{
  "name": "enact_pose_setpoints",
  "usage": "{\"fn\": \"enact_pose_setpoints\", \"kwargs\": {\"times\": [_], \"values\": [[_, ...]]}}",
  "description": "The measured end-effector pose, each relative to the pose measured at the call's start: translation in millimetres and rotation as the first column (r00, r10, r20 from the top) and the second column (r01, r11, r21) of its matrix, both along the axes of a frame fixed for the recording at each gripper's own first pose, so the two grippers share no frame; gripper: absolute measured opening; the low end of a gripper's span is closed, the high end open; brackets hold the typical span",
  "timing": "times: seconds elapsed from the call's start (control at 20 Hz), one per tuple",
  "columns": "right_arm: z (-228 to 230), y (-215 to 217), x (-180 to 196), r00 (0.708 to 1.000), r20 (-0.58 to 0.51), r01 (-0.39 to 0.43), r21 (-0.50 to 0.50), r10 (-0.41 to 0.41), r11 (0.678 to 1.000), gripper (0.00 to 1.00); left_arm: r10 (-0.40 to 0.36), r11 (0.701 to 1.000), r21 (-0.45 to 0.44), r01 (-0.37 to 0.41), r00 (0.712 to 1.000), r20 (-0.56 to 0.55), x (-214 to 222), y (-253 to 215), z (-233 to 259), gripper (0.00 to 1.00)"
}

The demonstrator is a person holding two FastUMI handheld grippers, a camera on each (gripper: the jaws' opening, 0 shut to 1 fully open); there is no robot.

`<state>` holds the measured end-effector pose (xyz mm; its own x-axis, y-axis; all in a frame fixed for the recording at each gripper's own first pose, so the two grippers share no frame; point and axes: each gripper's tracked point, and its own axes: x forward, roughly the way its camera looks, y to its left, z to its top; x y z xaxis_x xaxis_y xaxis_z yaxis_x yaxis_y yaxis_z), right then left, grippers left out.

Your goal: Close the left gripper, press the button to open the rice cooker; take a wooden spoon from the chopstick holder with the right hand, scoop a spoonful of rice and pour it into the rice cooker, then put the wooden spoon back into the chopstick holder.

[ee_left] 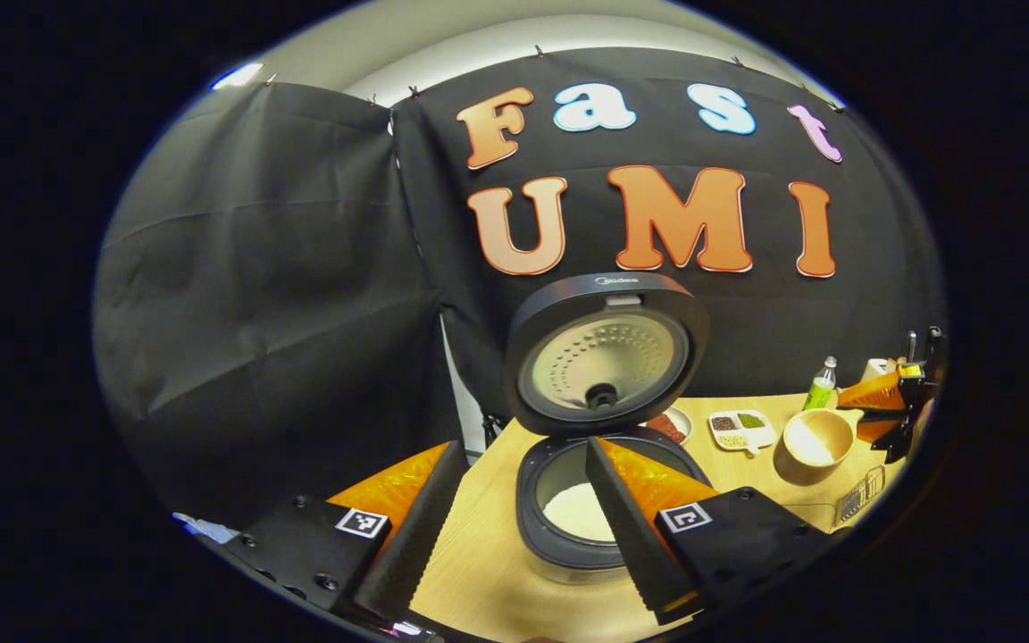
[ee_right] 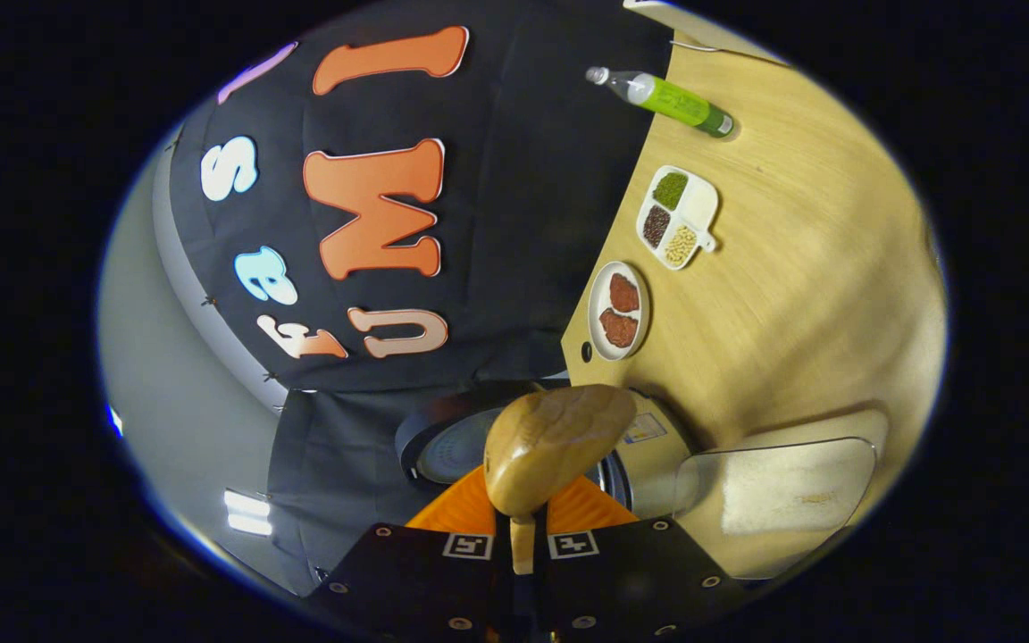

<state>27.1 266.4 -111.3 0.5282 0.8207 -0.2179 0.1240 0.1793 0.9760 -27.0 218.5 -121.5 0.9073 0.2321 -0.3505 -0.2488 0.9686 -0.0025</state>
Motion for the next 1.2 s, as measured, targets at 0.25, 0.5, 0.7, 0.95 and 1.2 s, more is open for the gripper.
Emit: {"fn": "enact_pose_setpoints", "kwargs": {"times": [0.25,0.5,0.7,0.95,1.2], "values": [[15,45,14,0.997,0.039,-0.067,-0.026,0.068,0.997,0.08,0.090,0.996,-0.002,-0.090,0.996,-0.013,-27,35,-7,0.88],[16,80,26,0.992,0.088,-0.080,-0.121,0.091,0.989,0.08,0.151,0.988,-0.017,-0.152,0.988,-0.032,-41,56,-18,0.88],[11,99,35,0.975,0.189,-0.057,-0.288,0.115,0.956,0.08,0.159,0.987,-0.019,-0.160,0.987,-0.034,-40,66,-23,0.90],[7,117,44,0.938,0.307,-0.001,-0.464,0.162,0.886,0.08,0.150,0.988,-0.020,-0.151,0.988,-0.036,-36,70,-29,0.95],[-1,133,41,0.907,0.352,0.012,-0.568,0.229,0.823,0.08,0.153,0.987,-0.033,-0.154,0.987,-0.047,-37,75,-37,0.95]]}}
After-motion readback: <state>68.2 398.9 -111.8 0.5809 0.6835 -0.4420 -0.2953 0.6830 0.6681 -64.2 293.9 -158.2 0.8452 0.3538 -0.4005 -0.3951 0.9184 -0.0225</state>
